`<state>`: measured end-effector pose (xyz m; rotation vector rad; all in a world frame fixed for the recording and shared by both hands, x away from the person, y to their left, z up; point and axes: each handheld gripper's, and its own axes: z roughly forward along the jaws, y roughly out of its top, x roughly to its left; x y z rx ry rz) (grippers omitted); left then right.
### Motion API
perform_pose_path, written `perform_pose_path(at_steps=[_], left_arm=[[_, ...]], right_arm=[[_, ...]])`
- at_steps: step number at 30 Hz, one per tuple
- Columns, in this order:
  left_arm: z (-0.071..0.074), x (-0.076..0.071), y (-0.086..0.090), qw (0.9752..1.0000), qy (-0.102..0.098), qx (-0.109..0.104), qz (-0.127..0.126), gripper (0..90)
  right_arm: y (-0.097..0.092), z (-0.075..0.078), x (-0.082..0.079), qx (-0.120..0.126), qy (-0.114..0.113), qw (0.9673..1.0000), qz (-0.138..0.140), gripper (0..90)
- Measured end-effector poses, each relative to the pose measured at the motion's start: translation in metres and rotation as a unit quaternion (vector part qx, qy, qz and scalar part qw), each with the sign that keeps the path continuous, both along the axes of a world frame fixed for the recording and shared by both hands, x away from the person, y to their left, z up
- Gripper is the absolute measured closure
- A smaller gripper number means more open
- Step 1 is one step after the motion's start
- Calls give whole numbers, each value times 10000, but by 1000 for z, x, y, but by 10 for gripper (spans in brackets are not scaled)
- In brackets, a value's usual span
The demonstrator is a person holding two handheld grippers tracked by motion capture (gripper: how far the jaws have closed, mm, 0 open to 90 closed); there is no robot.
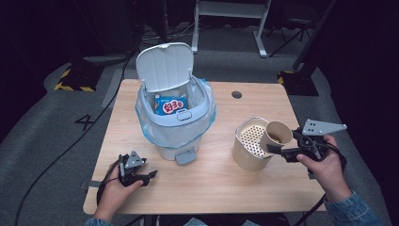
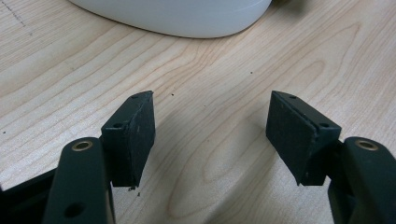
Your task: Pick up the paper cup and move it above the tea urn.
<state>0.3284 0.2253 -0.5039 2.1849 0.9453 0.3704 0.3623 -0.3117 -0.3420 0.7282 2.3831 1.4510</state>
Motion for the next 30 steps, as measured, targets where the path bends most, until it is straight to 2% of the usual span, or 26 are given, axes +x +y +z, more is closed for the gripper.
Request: perform_pose_path(at_steps=[6,13,25,30], left_arm=[[0,0,0,10000,17,-17,-9,330],[0,1,1,10000,11,-2,-20,329],[0,1,0,10000,9,-15,7,326],[0,1,0,10000,12,-15,6,327]], right_arm=[[-3,2,15,-80,-120,9998,-129,307],[-3,-2,38,-348,-253,9988,-217,306],[-5,-15,67,-359,-165,9986,-351,305],[-4,-17,73,-364,-185,9985,-364,305]])
